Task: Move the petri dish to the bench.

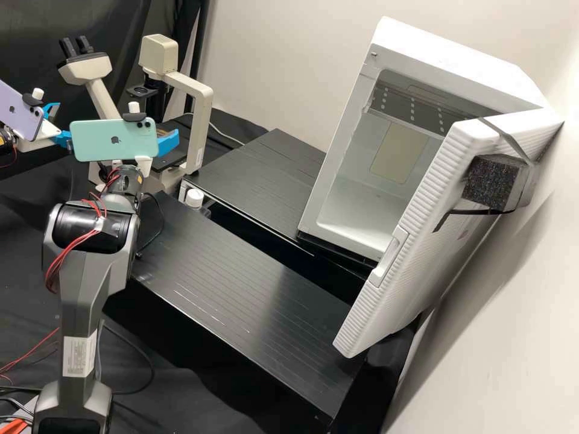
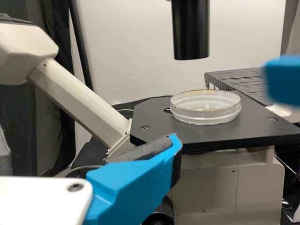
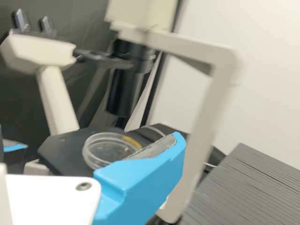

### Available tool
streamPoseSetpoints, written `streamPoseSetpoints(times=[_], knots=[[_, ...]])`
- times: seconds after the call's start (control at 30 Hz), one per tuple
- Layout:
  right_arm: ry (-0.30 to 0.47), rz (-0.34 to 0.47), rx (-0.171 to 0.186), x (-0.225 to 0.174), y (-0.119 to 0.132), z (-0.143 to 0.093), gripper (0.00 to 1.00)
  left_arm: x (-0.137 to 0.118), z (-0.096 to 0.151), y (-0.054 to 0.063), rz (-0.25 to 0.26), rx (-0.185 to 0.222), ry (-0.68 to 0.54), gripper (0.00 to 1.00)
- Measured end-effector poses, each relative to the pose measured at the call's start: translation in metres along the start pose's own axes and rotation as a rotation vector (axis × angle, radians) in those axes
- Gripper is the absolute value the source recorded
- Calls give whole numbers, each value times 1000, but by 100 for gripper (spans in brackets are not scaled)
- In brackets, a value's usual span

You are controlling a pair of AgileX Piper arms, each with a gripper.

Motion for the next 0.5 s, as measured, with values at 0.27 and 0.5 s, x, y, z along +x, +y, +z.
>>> streamPoseSetpoints(times=[0.27, 0.5], knots=[[-26, -60, -18, 33, -12, 2, 100, 0, 0, 0, 0, 0, 0, 100], [-78, -86, 64, 54, -16, 22, 100, 0, 0, 0, 0, 0, 0, 100]])
